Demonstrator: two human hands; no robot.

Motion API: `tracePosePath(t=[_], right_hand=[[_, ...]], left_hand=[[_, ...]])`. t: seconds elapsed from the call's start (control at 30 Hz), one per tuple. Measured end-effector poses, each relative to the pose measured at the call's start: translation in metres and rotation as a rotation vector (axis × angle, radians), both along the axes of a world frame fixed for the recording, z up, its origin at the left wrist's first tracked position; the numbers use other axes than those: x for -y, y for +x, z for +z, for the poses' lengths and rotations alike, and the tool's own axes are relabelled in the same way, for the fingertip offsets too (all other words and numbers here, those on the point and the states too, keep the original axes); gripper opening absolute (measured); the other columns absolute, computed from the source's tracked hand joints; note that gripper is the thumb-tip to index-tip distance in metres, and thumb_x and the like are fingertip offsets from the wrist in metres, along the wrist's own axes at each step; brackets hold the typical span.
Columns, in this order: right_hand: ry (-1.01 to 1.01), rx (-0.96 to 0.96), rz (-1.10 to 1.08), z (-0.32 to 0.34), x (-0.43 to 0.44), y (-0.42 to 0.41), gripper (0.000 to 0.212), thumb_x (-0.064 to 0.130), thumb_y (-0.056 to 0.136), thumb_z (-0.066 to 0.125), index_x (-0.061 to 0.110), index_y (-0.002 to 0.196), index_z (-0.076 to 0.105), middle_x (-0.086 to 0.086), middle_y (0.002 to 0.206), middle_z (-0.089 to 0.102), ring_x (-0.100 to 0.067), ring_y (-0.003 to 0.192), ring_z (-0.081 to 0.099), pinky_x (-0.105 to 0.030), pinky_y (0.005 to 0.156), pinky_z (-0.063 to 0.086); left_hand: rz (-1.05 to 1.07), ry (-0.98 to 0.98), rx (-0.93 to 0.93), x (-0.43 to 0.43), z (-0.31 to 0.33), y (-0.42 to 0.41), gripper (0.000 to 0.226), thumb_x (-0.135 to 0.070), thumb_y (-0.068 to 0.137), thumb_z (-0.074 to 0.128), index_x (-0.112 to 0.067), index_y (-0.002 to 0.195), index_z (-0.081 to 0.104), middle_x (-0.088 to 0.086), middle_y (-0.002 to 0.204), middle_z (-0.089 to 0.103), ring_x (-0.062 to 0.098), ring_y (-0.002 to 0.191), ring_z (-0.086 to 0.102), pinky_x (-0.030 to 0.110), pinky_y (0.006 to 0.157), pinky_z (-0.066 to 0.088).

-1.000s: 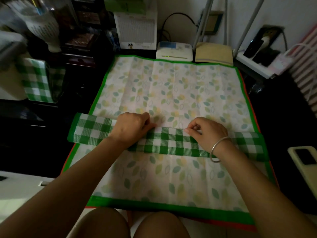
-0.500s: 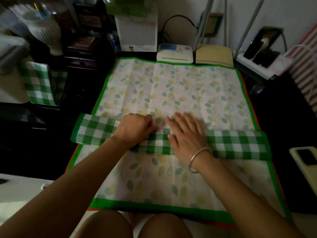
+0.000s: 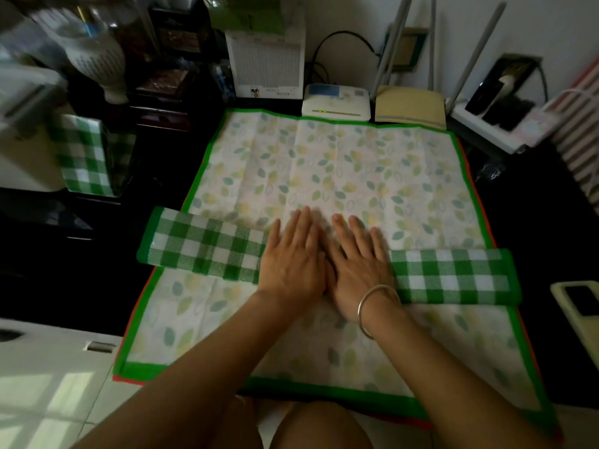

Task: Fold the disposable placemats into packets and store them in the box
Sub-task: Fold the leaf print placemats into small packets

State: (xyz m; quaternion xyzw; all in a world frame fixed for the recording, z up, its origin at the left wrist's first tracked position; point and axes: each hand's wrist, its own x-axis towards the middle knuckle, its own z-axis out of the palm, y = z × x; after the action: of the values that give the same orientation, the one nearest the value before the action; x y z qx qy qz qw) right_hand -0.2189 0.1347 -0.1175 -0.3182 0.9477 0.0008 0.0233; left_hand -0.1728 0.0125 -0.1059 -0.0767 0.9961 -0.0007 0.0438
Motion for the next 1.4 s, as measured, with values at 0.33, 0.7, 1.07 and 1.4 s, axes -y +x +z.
tracePosePath(t=[0.33,0.7,1.07,1.4], right_hand=[[-0.013,0.004,-0.015,-0.003,-0.002,0.001,0.061,0.048,0.091,-0.005,0.035,0.151,-0.009,0.007,0.16,-0.014,-0.018,0.146,-0.017,-0.048,0.118,-0.005],[0.025,-0.007,-0.017,-0.003,0.0,0.0,0.064,0.049,0.087,-0.009,0.035,0.149,-0.01,0.007,0.16,-0.014,-0.019,0.146,-0.016,-0.048,0.118,-0.004],[0.095,-0.022,0.217,0.004,-0.1,-0.041,0.062,0.055,0.095,-0.005,0.031,0.152,-0.001,0.007,0.161,0.0,-0.015,0.148,-0.001,-0.046,0.117,0.007],[-0.793,0.284,-0.229,0.022,-0.116,-0.045,0.041,0.021,0.097,0.051,0.025,0.137,0.049,0.013,0.14,0.042,-0.012,0.138,0.033,-0.037,0.113,0.03]], left_hand=[[0.047,-0.039,-0.047,0.153,-0.018,0.062,0.061,-0.051,0.098,-0.006,-0.03,0.155,0.0,-0.003,0.164,0.002,0.015,0.15,-0.006,0.047,0.12,-0.01],[-0.041,0.121,0.164,0.014,-0.004,0.025,0.069,-0.064,0.092,-0.003,-0.033,0.147,-0.03,-0.006,0.154,-0.038,0.019,0.14,-0.036,0.065,0.111,-0.015],[-0.054,0.148,0.13,0.023,-0.013,0.027,0.08,-0.071,0.072,-0.023,-0.039,0.144,-0.033,-0.009,0.153,-0.038,0.019,0.143,-0.032,0.064,0.112,-0.017],[0.085,0.996,0.066,0.05,0.013,0.029,0.052,-0.028,0.103,0.044,-0.047,0.147,0.026,-0.011,0.162,0.01,-0.005,0.143,-0.01,0.041,0.115,-0.025]])
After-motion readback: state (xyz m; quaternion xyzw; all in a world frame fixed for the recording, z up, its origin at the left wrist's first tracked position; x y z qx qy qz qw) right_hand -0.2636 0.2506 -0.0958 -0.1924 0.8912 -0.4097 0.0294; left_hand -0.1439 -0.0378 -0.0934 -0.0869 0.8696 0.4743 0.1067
